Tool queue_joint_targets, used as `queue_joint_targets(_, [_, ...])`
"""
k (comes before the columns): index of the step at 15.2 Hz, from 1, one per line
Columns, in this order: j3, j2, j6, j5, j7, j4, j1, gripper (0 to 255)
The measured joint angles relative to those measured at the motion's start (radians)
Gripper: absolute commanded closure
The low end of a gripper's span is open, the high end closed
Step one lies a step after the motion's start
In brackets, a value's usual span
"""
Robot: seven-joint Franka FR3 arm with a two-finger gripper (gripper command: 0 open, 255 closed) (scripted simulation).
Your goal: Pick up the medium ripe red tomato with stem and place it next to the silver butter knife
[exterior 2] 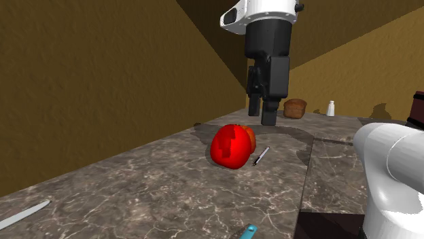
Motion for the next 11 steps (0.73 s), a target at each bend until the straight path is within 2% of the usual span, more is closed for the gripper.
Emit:
queue_joint_targets(3, [-0.039, -0.022, 0.01, -0.012, -0.046, -0.013, -0.006, 0])
queue_joint_targets(7, [-0.171, -0.082, 0.055, -0.052, -0.198, -0.061, -0.024, 0])
queue_joint_targets(11, [-0.325, -0.096, 0.098, -0.092, -0.366, -0.065, -0.038, 0])
